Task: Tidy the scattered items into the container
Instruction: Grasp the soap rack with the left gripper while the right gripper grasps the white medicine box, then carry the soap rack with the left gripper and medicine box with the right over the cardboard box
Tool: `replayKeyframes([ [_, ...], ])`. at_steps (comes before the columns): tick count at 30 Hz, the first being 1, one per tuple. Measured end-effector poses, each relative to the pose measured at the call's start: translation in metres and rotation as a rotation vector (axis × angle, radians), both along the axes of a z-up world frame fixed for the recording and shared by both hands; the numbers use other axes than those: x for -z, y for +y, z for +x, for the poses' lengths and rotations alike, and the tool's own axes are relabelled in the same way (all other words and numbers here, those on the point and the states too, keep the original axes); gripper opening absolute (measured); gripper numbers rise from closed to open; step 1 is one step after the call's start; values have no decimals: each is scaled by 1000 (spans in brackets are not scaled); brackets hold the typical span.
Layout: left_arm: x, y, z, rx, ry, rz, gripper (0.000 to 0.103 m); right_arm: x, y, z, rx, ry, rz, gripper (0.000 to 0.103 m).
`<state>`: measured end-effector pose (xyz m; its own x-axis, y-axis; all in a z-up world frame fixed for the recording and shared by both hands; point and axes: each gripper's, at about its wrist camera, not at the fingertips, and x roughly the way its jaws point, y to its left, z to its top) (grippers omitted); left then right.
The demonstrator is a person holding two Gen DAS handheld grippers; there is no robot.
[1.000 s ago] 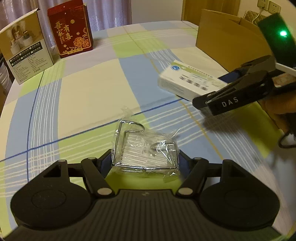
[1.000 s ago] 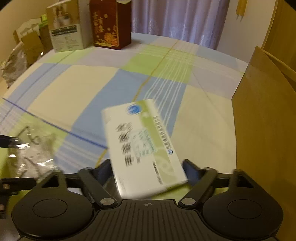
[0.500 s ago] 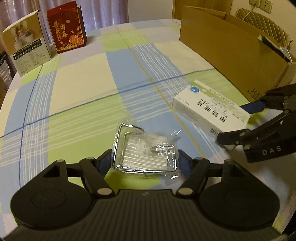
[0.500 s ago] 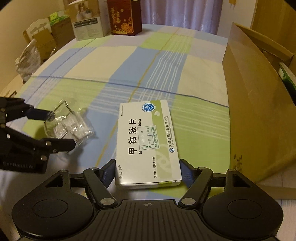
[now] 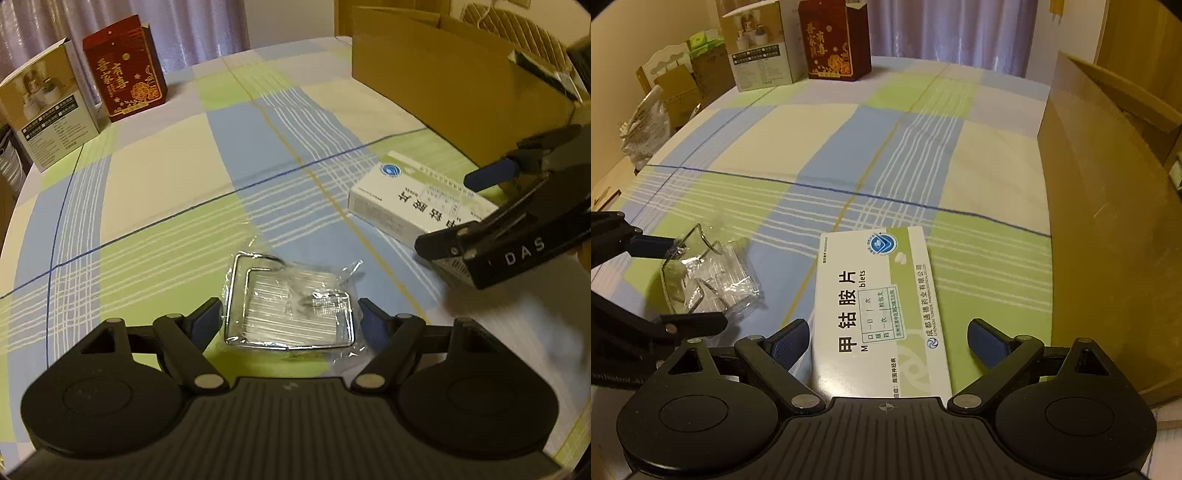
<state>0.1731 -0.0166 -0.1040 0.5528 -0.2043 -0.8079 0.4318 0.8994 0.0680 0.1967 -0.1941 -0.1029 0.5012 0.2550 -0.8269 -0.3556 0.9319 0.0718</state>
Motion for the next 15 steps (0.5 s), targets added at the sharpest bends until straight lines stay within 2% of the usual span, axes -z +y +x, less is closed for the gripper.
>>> replayKeyframes([
  [1,1,0,0,1,1,4,70,0,0,-1,-1,0,-4,96],
  [2,0,0,0,-1,4,3,68,0,0,-2,-6,1,-6,87],
  [3,0,0,0,-6,6,-1,67,0,0,-4,-13,7,-5,73],
  [8,-8,-1,-11,-37,16,-2,65,-7,-4,-21,-6,11,6,73],
  [15,-31,-18,-51,-40,13,-13,65,-31,-18,-65,16,-6,29,73],
])
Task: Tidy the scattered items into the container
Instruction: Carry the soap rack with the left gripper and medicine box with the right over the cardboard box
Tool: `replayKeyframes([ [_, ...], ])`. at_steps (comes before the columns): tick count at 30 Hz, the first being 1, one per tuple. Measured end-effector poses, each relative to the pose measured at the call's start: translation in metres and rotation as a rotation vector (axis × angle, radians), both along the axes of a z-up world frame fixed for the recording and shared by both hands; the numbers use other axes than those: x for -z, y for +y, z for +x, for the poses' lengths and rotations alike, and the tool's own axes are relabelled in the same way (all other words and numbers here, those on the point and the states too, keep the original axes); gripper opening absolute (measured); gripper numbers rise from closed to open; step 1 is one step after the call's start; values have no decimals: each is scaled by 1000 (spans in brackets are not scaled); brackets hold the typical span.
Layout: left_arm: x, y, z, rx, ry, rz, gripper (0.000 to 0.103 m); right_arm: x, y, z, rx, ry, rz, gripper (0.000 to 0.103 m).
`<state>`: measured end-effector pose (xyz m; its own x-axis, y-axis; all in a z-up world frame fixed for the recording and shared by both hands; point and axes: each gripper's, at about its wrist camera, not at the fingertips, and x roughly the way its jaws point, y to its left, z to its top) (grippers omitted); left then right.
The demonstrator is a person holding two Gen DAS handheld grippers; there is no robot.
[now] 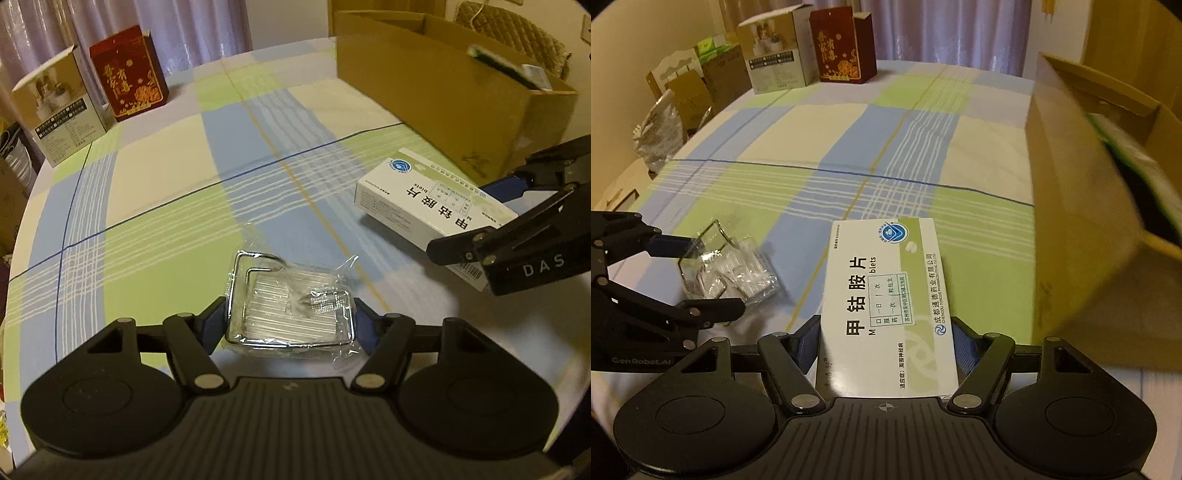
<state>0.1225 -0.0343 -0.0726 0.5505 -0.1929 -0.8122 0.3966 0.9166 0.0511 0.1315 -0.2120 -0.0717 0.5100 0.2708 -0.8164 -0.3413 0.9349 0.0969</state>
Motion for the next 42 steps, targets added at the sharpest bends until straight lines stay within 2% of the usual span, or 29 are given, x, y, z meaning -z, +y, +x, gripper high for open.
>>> replayKeyframes([
  [12,-54,-21,-58,-19,-66,-1,65,-52,-26,-64,56,-76,45,73],
  [26,-99,-36,-96,-8,-122,11,65,-91,-44,-98,95,-168,53,73],
  [42,-102,-56,-110,33,-165,2,65,-105,-68,-117,137,-209,53,73],
])
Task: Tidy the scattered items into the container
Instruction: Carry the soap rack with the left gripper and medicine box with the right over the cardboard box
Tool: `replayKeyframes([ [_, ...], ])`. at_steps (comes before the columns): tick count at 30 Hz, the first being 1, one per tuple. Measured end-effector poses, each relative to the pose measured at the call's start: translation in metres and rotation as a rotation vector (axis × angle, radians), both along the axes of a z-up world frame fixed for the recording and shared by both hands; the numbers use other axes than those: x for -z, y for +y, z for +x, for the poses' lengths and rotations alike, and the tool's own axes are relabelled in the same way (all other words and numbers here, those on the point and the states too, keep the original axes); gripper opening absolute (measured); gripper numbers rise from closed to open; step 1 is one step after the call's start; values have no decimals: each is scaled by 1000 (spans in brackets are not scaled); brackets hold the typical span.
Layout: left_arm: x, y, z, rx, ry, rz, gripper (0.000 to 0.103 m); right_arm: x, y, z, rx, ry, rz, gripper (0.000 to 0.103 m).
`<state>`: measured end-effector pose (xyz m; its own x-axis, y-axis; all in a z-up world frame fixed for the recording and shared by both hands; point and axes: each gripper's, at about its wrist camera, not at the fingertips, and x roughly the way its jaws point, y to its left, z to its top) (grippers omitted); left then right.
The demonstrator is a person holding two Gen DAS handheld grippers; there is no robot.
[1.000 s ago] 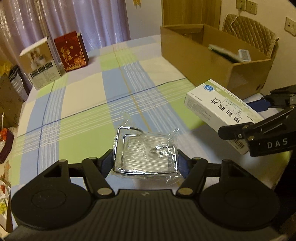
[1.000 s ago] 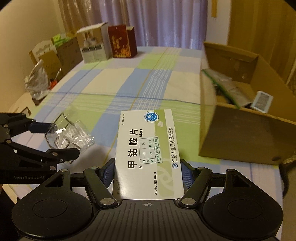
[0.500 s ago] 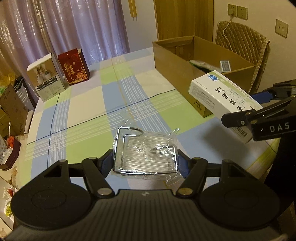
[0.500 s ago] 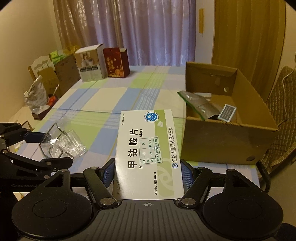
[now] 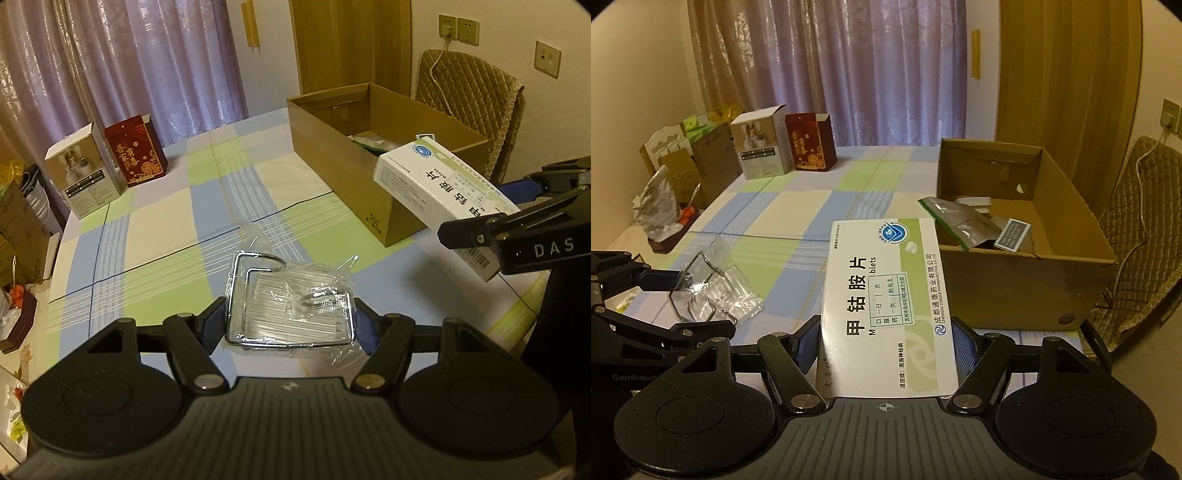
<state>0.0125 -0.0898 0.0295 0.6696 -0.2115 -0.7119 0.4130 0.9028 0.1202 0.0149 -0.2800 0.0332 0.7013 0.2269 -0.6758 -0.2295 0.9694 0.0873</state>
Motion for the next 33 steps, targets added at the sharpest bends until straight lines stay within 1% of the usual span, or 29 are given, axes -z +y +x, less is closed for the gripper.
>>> replayKeyframes([
  [12,3,-11,1,21,5,-6,65,-2,-15,-4,28,9,-3,73],
  [21,3,-13,2,17,15,-19,65,-2,-20,-4,37,5,1,73],
  [33,-8,-36,18,61,-7,-35,65,-4,-36,3,62,-14,-6,73],
])
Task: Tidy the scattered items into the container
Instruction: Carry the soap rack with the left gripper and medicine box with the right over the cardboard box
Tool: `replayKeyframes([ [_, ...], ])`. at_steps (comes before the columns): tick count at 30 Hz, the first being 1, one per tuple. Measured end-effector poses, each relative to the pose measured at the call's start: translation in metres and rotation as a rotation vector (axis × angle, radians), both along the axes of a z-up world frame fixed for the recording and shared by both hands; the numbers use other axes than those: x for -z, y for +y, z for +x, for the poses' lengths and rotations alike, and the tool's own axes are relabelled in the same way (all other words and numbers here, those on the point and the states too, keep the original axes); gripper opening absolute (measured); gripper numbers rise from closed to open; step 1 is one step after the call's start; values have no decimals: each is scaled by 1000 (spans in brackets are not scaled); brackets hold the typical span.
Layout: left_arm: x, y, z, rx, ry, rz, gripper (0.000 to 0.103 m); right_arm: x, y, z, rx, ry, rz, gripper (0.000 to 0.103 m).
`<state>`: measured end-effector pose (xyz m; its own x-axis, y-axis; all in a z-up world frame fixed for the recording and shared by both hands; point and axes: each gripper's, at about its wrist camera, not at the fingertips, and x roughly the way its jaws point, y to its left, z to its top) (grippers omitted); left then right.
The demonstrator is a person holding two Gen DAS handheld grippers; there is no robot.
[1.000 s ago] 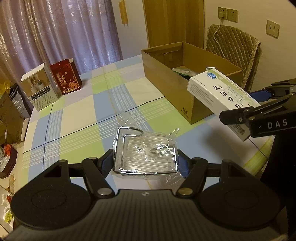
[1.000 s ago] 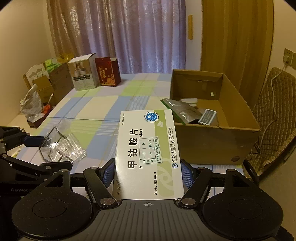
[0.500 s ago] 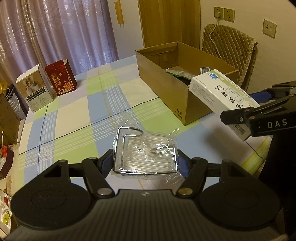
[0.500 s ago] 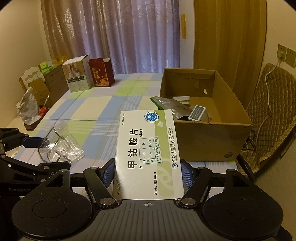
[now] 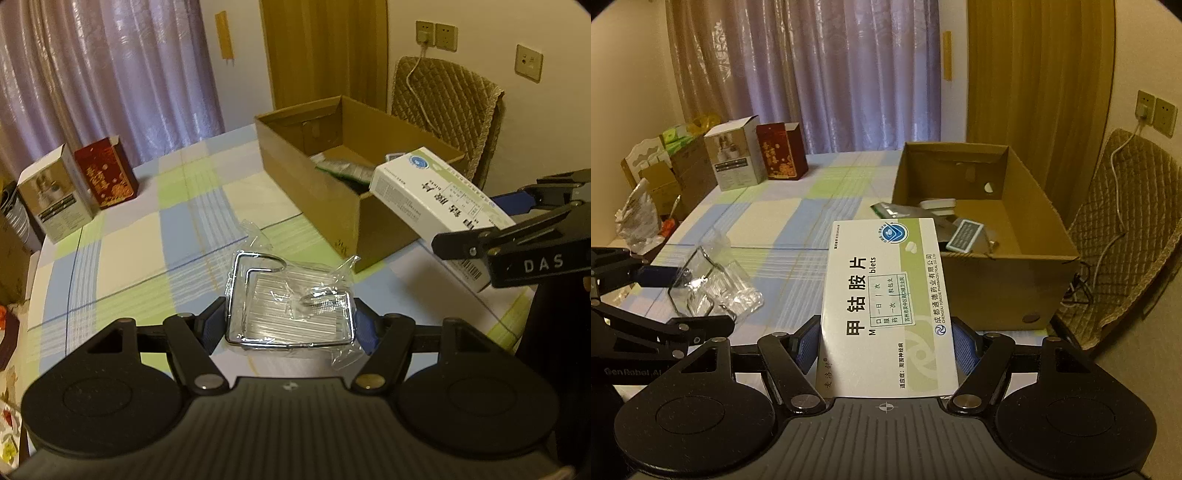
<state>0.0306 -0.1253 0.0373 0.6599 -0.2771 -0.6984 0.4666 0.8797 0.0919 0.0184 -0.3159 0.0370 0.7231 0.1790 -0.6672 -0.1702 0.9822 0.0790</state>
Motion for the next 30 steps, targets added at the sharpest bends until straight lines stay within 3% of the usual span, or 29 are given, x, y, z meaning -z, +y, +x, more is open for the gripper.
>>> replayKeyframes([
  [16,-15,-58,44,85,-50,-11,65,-8,-44,28,43,-3,-25,73],
  [30,-22,-82,68,123,-71,-11,65,-9,-67,48,64,-29,-18,73],
])
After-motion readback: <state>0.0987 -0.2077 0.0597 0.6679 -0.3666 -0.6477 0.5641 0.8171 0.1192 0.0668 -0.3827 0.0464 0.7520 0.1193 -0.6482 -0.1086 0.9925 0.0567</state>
